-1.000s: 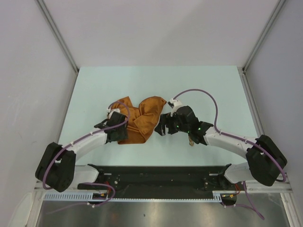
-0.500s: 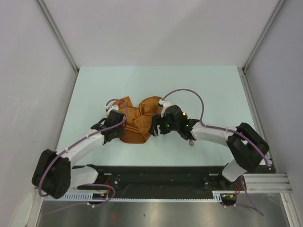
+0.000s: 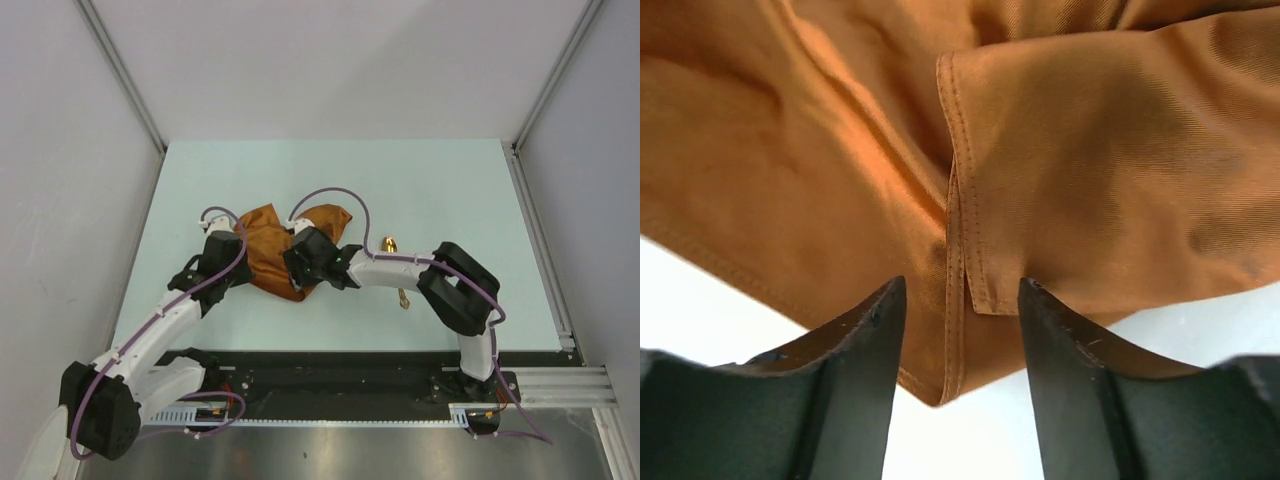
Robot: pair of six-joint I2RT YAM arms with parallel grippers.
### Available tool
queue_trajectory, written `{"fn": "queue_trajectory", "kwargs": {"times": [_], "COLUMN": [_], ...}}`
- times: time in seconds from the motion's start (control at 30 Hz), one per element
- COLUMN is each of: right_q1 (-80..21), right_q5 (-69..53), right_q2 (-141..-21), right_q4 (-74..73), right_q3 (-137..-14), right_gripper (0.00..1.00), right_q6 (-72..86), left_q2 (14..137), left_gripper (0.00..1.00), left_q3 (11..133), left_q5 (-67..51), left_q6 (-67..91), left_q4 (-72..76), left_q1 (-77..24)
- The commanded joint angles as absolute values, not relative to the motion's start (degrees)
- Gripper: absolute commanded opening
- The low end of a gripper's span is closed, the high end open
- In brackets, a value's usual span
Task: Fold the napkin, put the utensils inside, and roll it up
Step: Flatten out the napkin at the center of the board.
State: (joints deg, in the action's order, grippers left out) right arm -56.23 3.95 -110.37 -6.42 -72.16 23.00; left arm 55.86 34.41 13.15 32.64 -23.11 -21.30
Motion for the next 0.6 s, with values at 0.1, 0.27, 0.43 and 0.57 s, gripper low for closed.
{"fn": "queue_trajectory", "kwargs": {"times": [0.1,0.27,0.43,0.57], "right_q1": [-59.15,-58.98,-57.13,-56.08], "right_q5": [14.22,16.26,9.5,6.95], "right_q2": [-114.43,-115.31,-115.66,-116.19], "right_q4": [-14.06,-15.03,-11.96,-10.2], "right_q3": [-78.22,-78.4,-76.82,-75.41], "right_gripper": [0.49,0.42,0.31,0.29], "right_q6": [20.57,21.88,23.2,23.47], "left_q2": [54.84,55.02,55.46,55.98], "left_gripper": [0.0,0.0,0.0,0.0], "left_q3": [33.75,33.58,33.4,33.57], "left_q5": [9.23,8.35,8.09,7.91], "left_q6": [32.96,32.78,32.87,32.78], "left_q4": [-20.66,-20.22,-20.04,-19.86], "left_q1": [-20.22,-19.95,-19.86,-19.69]}}
